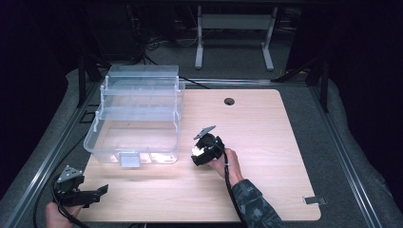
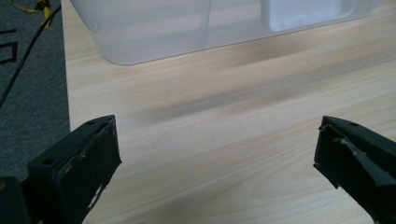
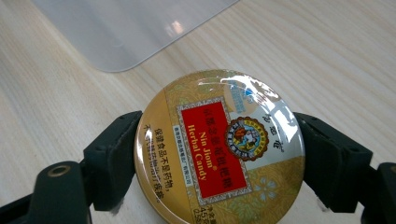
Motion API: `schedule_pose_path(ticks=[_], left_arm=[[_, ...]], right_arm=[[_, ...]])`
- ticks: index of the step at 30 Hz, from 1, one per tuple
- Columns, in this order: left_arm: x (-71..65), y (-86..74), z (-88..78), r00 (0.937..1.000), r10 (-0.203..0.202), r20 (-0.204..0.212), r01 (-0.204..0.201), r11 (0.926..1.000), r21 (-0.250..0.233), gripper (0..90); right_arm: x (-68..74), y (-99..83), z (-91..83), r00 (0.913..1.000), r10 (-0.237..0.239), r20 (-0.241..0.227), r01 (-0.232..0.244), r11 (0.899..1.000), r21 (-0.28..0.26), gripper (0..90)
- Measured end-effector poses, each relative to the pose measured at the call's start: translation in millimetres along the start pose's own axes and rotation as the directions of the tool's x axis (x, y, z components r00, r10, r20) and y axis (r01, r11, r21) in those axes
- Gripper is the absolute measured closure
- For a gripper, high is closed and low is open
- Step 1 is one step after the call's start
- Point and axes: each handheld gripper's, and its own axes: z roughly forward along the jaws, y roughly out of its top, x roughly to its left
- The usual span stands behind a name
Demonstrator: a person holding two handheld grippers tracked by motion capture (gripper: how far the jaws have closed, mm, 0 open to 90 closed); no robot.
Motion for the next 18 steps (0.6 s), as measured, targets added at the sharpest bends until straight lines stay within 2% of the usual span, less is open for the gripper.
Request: schedule_pose_path(ticks=[7, 8, 10, 17, 18], left_arm=[[-1.8, 0.1, 1.0, 1.0, 0.0, 0.002, 0.0, 1.0, -0.007, 0.3], [-3.1, 0.1, 1.9, 1.0, 0.003, 0.004, -0.003, 1.0, -0.002, 0.4], [-3.4, 0.4, 2.2, 1.0, 0.008, 0.004, -0.008, 1.0, 0.003, 0.4], [-5.5, 2.7, 1.3, 0.9997, 0.022, 0.006, -0.022, 0.9997, 0.007, 0.4], [-5.5, 2.6, 1.3, 0.9997, 0.022, 0.006, -0.022, 0.9997, 0.008, 0.4]], right_arm=[[-0.3, -4.5, -16.6, 0.9997, -0.01, 0.024, 0.01, 1.0, -0.011, 20.1], [-2.1, -7.7, -22.4, 0.9994, -0.003, 0.034, 0.003, 1.0, -0.012, 20.1], [-3.5, -9.1, -24.2, 0.9997, -0.001, 0.023, 0.001, 1.0, -0.015, 20.1], [-13.9, -25.0, -44.4, 0.9973, 0.037, 0.062, -0.036, 0.999, -0.027, 20.1], [-17.1, -29.4, -50.5, 0.9954, 0.05, 0.082, -0.049, 0.999, -0.021, 20.1]])
